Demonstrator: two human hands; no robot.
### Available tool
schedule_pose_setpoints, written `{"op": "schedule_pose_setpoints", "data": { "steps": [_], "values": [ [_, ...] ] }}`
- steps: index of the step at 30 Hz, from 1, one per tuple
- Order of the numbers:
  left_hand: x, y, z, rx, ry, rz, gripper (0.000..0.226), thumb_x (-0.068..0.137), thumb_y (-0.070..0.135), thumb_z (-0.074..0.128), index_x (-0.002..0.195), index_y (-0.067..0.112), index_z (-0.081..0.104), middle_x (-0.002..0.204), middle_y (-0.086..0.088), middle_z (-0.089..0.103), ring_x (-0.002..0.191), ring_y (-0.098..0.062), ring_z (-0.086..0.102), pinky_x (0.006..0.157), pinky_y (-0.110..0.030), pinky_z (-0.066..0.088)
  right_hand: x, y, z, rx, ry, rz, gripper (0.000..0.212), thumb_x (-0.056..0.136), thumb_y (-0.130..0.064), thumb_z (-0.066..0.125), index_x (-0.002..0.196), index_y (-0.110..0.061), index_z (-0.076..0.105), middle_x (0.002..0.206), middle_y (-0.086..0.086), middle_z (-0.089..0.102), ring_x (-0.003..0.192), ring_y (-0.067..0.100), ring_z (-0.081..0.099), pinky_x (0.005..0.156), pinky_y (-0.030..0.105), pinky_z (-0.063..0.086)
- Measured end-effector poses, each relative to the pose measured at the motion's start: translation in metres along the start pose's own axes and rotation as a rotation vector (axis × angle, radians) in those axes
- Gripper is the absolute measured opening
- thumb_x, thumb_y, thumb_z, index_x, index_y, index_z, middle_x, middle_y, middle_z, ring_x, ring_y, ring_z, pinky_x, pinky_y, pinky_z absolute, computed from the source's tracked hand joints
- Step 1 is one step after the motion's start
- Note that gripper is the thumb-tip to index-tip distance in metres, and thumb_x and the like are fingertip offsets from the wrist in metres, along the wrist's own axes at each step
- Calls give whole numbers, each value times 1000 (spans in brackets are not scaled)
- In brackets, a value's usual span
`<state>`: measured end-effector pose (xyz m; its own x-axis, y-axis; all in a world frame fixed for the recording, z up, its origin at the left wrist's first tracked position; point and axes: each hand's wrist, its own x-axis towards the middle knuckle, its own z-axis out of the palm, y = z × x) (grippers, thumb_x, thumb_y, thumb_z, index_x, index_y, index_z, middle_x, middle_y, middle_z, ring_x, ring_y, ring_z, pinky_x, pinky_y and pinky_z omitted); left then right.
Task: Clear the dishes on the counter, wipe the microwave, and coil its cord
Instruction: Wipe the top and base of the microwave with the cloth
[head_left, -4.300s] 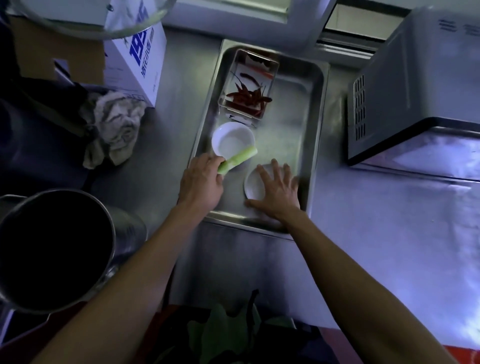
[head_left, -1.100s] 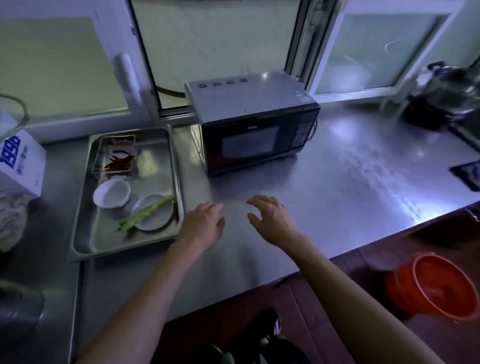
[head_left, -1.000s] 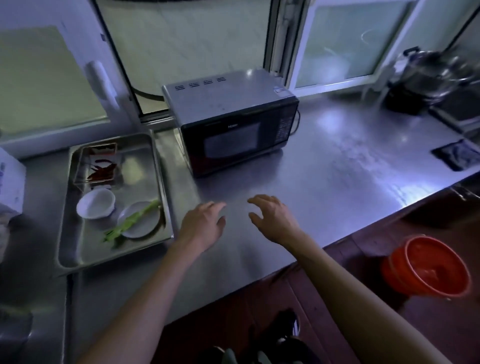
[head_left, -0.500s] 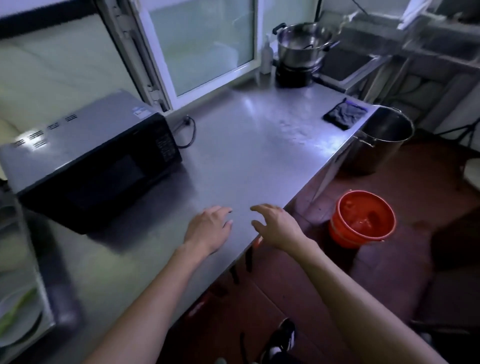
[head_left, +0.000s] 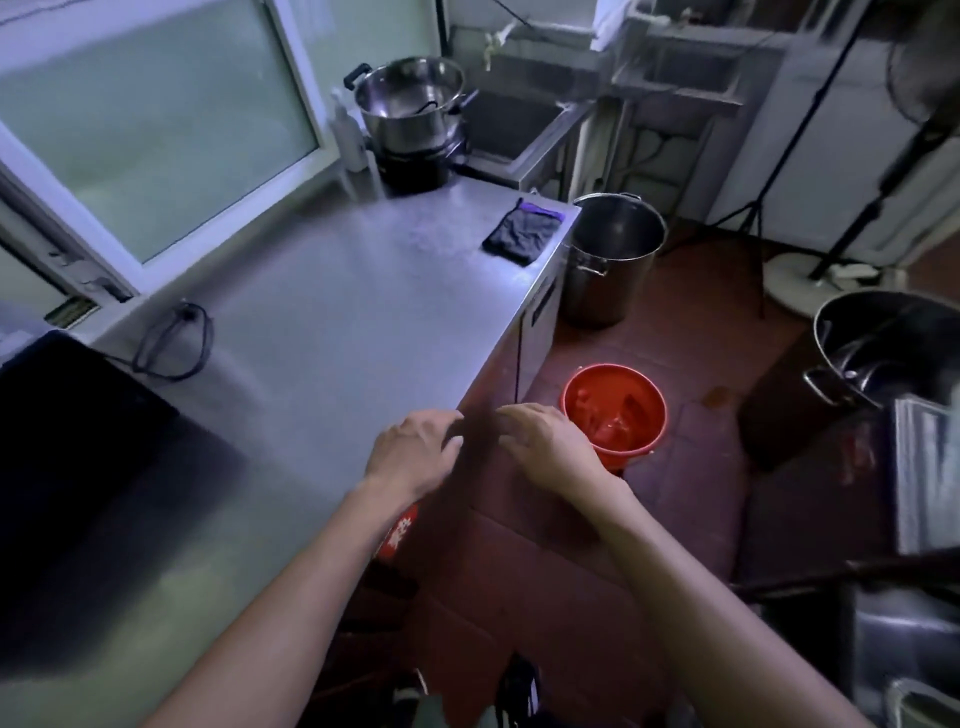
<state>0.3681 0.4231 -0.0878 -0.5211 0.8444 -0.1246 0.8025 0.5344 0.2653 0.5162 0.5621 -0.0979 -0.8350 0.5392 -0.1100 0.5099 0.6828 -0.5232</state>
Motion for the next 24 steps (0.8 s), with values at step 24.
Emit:
{"op": "schedule_pose_setpoints", "data": {
  "steps": [24],
  "values": [
    [282,-32,3,-193,-59,43,38,97,36,50,133,27,57,129,3,62,119,-22,56,98,-39,47,243,75,-65,-140,1,146,46,91,-22,60,137,-21,57,140,2,58,125,29,51,101,46,46]
  ]
}}
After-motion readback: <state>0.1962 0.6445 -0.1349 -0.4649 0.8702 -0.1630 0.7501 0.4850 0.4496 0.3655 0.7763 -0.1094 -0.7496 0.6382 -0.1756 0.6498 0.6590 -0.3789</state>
